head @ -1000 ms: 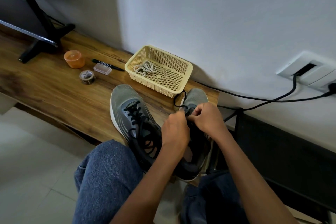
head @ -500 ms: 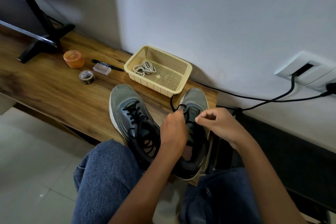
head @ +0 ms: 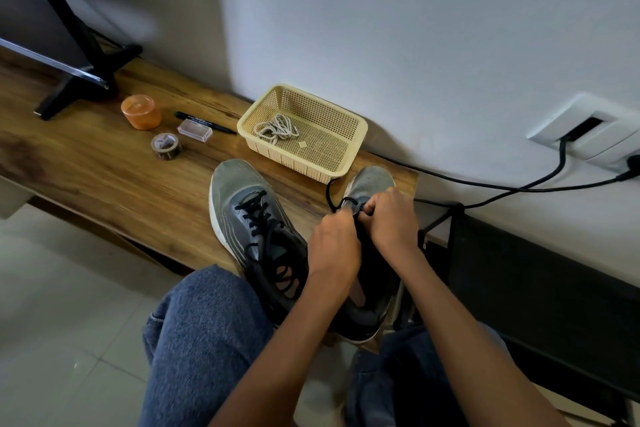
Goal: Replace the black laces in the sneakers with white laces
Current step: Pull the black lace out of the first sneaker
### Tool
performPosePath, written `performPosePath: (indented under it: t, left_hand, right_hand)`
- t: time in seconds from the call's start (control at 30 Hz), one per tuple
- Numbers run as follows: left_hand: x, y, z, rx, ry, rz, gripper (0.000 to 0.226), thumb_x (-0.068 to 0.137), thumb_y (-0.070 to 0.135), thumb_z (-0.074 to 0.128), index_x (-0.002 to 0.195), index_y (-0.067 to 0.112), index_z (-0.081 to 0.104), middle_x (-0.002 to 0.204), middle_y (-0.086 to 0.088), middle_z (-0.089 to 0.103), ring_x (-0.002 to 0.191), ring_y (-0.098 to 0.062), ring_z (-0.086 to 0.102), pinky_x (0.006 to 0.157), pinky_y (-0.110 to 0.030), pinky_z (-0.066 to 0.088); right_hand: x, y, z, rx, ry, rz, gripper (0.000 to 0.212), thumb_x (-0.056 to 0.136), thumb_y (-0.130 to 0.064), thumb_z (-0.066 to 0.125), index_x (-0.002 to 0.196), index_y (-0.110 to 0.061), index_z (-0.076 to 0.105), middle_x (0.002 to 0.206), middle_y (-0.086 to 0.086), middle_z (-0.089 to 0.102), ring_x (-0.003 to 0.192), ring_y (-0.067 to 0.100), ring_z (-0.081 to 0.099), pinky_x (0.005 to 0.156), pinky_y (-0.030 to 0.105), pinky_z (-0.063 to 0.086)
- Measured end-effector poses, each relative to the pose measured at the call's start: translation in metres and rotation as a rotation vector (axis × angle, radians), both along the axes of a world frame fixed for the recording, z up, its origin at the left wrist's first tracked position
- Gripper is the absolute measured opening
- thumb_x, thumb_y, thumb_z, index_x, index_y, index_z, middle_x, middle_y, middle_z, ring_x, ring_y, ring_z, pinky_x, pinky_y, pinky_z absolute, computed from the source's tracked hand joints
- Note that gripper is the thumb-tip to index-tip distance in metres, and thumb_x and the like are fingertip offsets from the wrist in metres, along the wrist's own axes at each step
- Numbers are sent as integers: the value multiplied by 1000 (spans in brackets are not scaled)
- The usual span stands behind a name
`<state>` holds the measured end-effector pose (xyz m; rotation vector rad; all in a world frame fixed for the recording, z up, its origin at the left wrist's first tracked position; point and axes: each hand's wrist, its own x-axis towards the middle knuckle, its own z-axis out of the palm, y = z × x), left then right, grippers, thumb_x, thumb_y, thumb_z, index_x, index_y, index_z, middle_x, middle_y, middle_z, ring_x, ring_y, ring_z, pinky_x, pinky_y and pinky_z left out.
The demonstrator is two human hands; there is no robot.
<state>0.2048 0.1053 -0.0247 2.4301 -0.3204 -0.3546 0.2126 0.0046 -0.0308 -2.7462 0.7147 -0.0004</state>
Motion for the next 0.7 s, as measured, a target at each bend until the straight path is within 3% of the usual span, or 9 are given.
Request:
performPosePath:
  t: [0.1, 0.2, 0.33, 0.47, 0.57, 0.7]
  left_hand:
    - [-1, 1, 2, -4, 3, 2, 35, 96, 4, 41, 127, 16, 52, 103, -14, 65, 98, -34, 62, 78, -41, 48]
    - [0, 1, 0, -3, -6, 6, 33, 95, 5, 45, 125, 17, 54, 103, -12, 65, 98, -32, 62, 78, -40, 49]
    - [0, -1, -2, -12, 2, 23, 25, 97, 11, 46, 118, 15, 57, 100, -13, 66, 96, -33, 63, 77, -41, 50]
    - [1, -1, -2, -18, 4, 30, 20, 97, 15, 48, 114, 14, 58, 99, -11, 66, 94, -32, 63, 76, -41, 50]
    - [1, -1, -3, -12, -12, 28, 21, 97, 12, 47, 115, 12, 57, 100, -14, 66, 95, -33, 62, 75, -41, 48]
    - [1, 0, -2, -27, -9, 33, 21, 97, 12, 46, 113, 12, 59, 99, -13, 66, 94, -33, 62, 75, -38, 48]
  right_hand:
    - [-1, -4, 8, 153, 12, 18, 24, 83, -18, 68, 60, -12, 62, 74, -1, 54, 77, 21, 57, 61, 26, 39]
    - [-9, -10, 21, 342, -13, 44, 14, 80, -11, 70, 70, -2, 67, 85, 0, 57, 75, 14, 55, 58, 20, 38]
    - [-24, -17, 32, 623, -62, 81, 16, 73, 0, 68, 60, -7, 62, 105, 1, 60, 96, 11, 58, 74, 22, 44]
    - [-35, -24, 37, 886, -27, 129, 20, 74, 0, 69, 61, -15, 65, 123, -6, 57, 119, 6, 49, 95, 30, 39]
    - [-42, -29, 38, 1056, -36, 142, 24, 74, 4, 70, 61, -15, 65, 131, -8, 54, 125, 5, 46, 92, 25, 40]
    - [-47, -31, 40, 1247, -40, 191, 12, 58, -10, 75, 59, -16, 65, 135, -9, 53, 125, -4, 45, 81, 8, 44]
